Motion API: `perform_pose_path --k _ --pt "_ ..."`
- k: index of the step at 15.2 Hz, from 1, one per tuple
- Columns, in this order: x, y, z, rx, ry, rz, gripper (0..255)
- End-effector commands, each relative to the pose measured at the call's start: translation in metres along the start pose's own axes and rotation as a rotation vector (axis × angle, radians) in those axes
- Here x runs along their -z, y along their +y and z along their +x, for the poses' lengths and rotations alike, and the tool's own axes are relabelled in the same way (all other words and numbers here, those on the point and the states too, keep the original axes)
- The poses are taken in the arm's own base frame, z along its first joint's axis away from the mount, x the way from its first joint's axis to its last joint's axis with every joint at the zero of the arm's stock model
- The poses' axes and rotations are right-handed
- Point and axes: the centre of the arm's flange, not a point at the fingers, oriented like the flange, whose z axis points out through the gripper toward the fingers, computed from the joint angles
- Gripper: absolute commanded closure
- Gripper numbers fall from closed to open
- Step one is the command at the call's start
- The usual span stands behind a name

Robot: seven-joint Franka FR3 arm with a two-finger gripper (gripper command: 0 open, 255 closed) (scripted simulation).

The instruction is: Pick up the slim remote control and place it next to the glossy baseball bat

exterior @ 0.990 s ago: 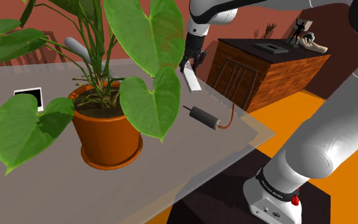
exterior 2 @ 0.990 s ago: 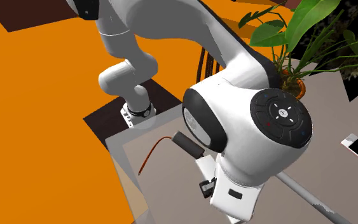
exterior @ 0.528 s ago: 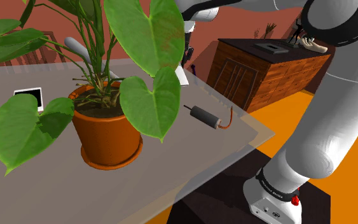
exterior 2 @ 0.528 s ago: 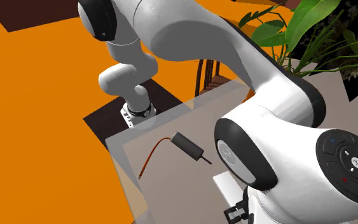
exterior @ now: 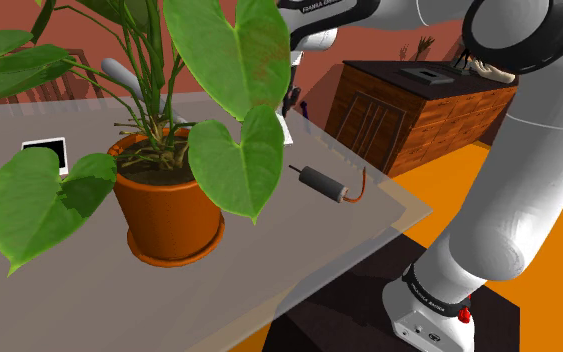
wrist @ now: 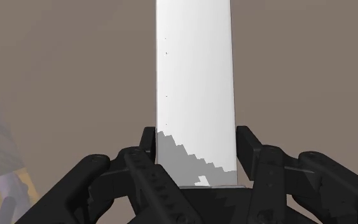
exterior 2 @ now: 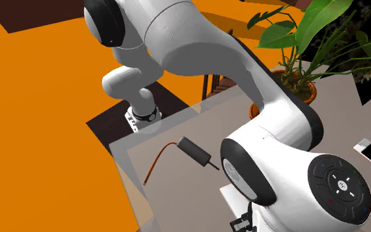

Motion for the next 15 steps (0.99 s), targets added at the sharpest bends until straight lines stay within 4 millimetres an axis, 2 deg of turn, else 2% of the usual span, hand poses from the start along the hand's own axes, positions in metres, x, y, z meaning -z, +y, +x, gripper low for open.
perform_pose_path --k 1,15 --pt "-0.010 0.001 0.000 0.000 0.001 0.000 255" --pt "-0.084 0.002 0.000 0.000 0.001 0.000 255"
